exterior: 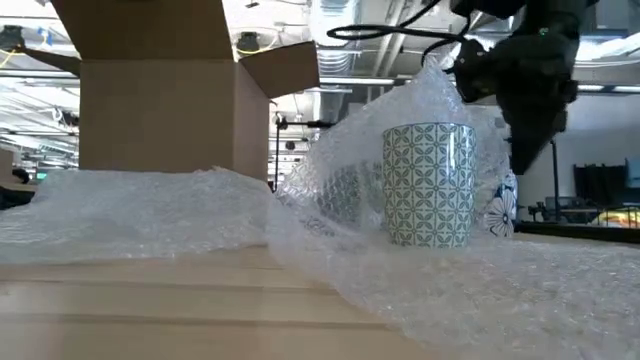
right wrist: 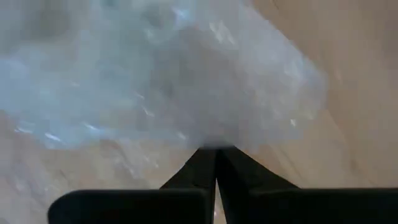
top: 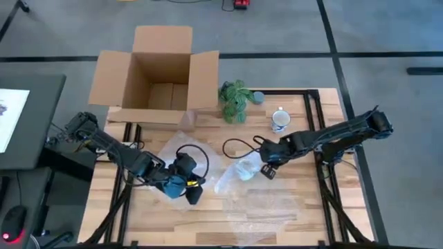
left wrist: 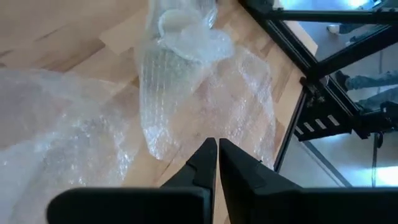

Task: Wrap mug
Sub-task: Wrap the green mug with the bubble wrap

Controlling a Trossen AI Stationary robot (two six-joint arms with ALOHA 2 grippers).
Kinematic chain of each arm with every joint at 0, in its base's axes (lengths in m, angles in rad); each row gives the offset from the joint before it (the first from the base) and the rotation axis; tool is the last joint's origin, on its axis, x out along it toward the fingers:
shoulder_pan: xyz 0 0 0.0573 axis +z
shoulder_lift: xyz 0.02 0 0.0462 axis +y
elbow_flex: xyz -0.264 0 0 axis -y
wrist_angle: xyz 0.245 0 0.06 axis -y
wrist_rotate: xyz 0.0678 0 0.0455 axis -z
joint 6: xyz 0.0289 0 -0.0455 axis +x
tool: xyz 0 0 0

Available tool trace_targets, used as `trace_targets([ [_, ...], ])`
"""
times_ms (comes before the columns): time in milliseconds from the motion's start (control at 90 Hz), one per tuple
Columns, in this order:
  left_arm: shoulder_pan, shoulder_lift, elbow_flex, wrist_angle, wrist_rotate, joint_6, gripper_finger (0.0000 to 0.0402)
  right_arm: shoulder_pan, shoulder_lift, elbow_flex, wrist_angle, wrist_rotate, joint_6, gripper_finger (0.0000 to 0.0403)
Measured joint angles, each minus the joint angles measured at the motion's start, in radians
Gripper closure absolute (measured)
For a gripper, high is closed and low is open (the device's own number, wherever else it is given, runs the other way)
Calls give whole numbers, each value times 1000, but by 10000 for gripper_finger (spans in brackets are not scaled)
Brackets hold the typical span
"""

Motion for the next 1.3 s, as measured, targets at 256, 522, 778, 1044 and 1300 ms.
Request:
trace_targets([
  [256, 48, 0, 0, -3, -3, 45, 402, 13, -26, 15, 73, 18, -30, 403],
  [522, 82, 1, 0, -4, -3, 72, 402, 39, -27, 52, 122, 24, -70, 403],
  [778, 83, 2, -20, -20, -26, 75, 402, 57, -27, 53, 196, 24, -71, 403],
  [1044, 83, 2, -95, 31, -28, 31, 402, 63, -23, 53, 273, 13, -90, 403],
  [1300, 100, 2, -127, 77, -29, 42, 402, 62, -23, 53, 342, 13, -97, 403],
])
